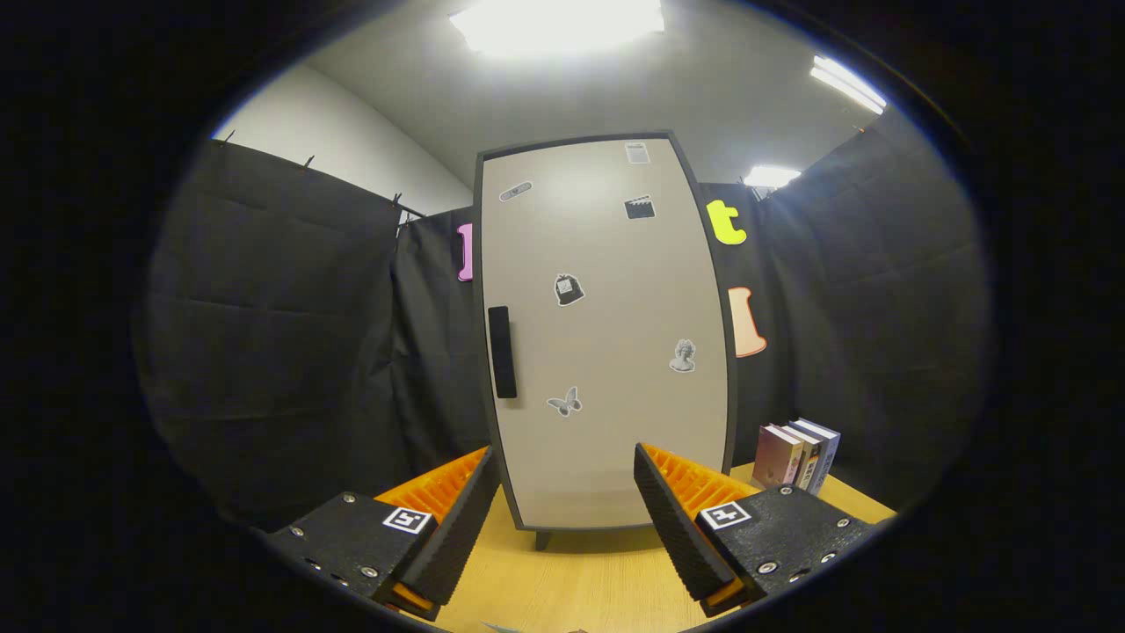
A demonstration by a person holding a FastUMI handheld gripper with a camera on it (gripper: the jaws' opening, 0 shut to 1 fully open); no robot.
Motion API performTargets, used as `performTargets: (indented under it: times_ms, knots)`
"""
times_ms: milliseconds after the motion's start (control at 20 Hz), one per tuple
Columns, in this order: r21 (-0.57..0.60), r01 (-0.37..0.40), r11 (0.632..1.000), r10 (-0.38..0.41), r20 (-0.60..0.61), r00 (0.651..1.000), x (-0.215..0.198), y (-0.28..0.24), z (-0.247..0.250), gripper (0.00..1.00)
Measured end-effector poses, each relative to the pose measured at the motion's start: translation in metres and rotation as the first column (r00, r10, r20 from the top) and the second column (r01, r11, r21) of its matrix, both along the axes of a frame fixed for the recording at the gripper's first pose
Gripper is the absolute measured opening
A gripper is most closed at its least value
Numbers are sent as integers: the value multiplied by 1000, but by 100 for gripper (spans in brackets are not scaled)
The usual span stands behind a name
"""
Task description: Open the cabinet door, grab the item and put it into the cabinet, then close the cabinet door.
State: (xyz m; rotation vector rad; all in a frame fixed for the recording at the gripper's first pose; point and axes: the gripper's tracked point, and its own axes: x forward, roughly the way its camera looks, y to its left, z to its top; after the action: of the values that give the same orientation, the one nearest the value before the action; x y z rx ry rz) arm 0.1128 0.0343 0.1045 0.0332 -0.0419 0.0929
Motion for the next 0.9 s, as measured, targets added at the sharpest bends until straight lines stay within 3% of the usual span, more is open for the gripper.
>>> performTargets:
  times_ms: [350, 900]
  knots:
    - [4, -70, 998, 70, -18, 997, 62, 23, 22, 95]
    - [1, -99, 995, 99, 4, 995, 156, 66, 47, 95]
